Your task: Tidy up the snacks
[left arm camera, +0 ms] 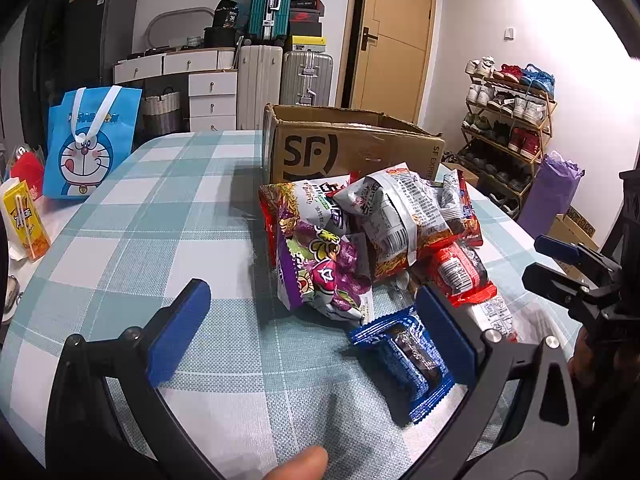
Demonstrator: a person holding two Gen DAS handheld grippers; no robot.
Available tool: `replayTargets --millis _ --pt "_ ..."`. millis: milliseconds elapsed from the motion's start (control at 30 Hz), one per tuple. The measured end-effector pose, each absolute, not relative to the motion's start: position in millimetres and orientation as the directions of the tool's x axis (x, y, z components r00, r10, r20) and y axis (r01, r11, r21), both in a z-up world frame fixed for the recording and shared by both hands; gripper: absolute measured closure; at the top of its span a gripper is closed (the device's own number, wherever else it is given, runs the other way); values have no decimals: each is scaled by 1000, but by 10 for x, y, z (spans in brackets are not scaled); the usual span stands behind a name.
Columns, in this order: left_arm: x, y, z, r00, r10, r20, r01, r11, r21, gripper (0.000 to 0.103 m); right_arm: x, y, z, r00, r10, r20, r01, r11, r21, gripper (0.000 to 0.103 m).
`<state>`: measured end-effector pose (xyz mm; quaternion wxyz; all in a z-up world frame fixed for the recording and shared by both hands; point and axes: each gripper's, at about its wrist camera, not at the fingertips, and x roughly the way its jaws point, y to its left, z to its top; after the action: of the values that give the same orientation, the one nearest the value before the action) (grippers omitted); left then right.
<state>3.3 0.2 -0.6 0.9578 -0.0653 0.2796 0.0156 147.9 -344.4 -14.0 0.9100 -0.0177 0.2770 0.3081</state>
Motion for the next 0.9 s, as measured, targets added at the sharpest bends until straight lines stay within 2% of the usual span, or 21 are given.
replayTargets --millis 900 --pt "29 -3 0 843 -7 -538 -64 991 -114 1 1507 -3403 -162 655 550 -517 -571 810 138 1"
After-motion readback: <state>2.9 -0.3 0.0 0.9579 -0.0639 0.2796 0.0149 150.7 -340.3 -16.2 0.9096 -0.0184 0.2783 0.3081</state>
